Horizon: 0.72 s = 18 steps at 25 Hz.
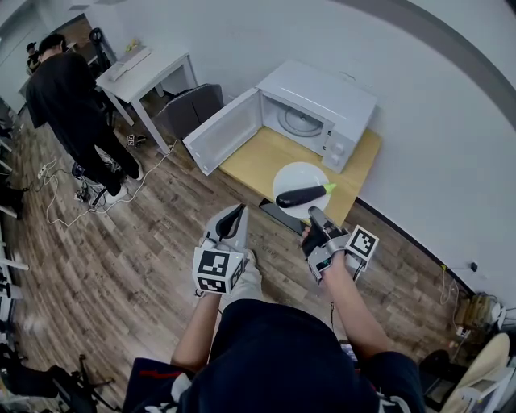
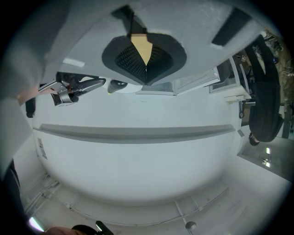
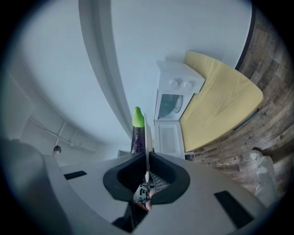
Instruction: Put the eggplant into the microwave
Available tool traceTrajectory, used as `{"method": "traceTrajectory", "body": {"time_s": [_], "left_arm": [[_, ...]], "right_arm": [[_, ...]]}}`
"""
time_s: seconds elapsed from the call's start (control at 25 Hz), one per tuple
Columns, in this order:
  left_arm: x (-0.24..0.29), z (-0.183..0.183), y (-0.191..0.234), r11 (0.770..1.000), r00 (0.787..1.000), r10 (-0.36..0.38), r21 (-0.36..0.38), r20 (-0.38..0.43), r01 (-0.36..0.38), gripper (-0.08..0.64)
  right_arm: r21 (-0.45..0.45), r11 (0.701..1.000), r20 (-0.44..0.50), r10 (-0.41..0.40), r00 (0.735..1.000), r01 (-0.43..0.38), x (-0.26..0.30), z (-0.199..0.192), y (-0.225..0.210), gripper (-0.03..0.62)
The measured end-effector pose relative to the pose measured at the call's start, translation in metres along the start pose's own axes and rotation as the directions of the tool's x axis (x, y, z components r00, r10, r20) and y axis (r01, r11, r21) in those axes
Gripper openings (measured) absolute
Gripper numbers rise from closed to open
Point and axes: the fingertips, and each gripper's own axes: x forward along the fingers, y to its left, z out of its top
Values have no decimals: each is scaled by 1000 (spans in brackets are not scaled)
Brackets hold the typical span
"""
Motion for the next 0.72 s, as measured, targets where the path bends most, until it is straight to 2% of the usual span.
{"method": "traceTrajectory", "body": {"time_s": [0.44,0.72], "left_arm": [[78,19,85,998,998,-58,11,-11,58,17],[129,25,139,992,992,-121,27,-31,122,17]], "right_arm": [[8,1000,33,-4,999,3,103,25,9,25],[26,1000,97,-2,995,0,164,40,11,25]]}}
